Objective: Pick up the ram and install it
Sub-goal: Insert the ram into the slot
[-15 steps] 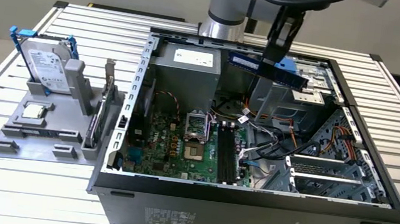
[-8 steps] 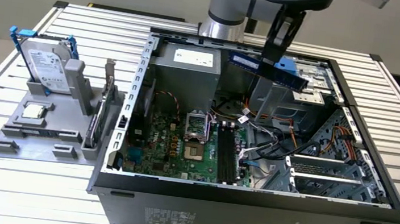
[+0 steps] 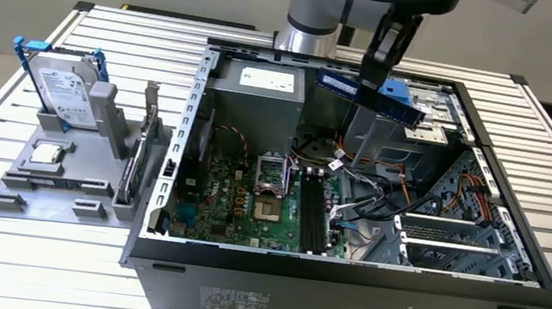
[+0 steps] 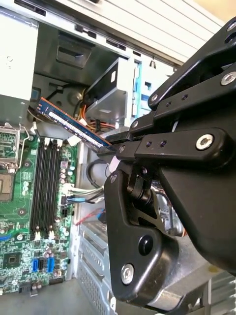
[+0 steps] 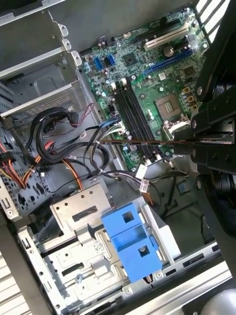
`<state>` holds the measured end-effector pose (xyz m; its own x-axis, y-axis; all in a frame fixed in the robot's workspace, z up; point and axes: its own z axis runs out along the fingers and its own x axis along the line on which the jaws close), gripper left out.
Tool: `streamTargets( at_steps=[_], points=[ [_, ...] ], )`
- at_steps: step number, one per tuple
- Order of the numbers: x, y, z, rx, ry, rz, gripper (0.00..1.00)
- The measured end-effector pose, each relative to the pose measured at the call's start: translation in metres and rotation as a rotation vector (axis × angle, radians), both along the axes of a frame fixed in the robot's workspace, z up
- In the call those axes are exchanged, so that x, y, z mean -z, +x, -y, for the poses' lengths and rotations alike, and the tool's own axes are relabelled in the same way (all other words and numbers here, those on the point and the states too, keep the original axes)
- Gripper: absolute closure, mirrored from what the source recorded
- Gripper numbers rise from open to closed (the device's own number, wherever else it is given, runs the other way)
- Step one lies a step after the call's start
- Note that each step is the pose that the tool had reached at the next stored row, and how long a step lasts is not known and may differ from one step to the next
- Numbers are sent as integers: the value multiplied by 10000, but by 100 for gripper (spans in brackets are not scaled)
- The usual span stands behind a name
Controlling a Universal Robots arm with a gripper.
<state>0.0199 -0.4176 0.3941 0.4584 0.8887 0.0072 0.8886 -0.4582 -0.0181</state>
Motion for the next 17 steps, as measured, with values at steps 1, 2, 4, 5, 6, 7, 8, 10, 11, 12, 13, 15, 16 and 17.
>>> streamTargets(
  at_steps=[1,2,4,5,6,7,8,10,11,12,13,15,16,17],
  points=[
    [0,0,0,78,0,0,100],
    [0,0,0,151,0,0,100],
    [0,0,0,303,0,0,100],
    [0,0,0,376,1,0,100],
    [0,0,0,450,0,0,100],
    [0,0,0,521,0,0,100],
    [0,0,0,600,0,0,100],
    [0,0,0,750,0,0,100],
    [0,0,0,828,0,0,100],
    [0,0,0,909,-1,0,100],
    [0,0,0,991,0,0,100],
    [0,0,0,1228,0,0,100],
    [0,0,0,1307,1,0,100],
    [0,0,0,1387,0,0,100]
  ],
)
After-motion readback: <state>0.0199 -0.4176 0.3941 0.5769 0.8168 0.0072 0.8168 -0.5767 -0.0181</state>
